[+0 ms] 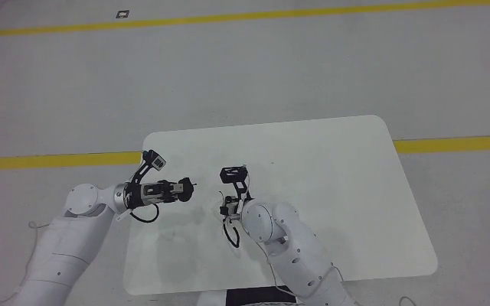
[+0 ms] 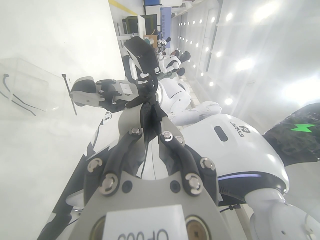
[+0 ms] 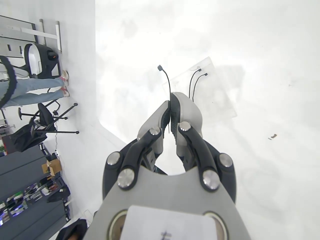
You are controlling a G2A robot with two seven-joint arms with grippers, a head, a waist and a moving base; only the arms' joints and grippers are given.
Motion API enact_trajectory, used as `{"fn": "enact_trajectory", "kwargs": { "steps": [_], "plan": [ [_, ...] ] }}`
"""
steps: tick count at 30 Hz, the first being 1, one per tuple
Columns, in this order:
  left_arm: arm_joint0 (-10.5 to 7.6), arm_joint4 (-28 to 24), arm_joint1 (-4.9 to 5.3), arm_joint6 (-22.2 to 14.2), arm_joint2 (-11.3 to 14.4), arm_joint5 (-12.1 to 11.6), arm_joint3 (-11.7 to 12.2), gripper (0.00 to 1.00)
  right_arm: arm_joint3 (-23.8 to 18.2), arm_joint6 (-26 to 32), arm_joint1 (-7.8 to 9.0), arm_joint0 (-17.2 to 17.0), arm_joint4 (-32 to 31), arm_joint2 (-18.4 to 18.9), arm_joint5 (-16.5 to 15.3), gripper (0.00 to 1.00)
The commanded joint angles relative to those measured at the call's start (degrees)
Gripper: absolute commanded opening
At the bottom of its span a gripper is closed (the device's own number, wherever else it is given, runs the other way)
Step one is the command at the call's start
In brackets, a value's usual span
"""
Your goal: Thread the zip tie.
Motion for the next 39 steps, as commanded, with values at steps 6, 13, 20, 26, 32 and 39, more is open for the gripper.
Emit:
{"fn": "enact_trajectory", "kwargs": {
  "steps": [6, 13, 20, 26, 32, 39],
  "plan": [
    [0.52, -1.96, -0.18, 1.91, 0.07, 0.91, -0.02, 0.00, -5.45, -12.73, 0.87, -3.01, 2.73, 1.29, 0.74, 0.00],
    [0.47, -3.54, -0.61, 1.82, 0.83, 0.00, 2.80, 0.00, -11.50, -27.19, 2.86, -7.04, 9.69, -0.10, -0.14, 0.00],
    [-0.77, -4.90, -1.78, 3.15, 3.37, 0.00, 5.47, 0.00, -12.45, -38.06, 4.11, -6.96, 13.09, -2.95, -2.41, 0.00],
    [-1.19, -4.84, -1.89, 3.38, 3.37, 0.00, 5.49, 0.00, -12.40, -38.46, 4.33, -6.89, 12.99, -3.32, -3.03, 0.00],
    [-0.95, -4.99, -2.00, 4.54, 3.62, 0.09, 5.33, 0.00, -12.50, -40.55, 4.35, -6.99, 13.84, -3.08, -3.42, 0.00],
    [-0.93, -4.87, -3.25, 1.70, 3.89, 0.00, 6.05, 0.00, -10.72, -49.19, 4.90, -6.30, 14.01, -4.91, -5.41, 0.00]
  ]
}}
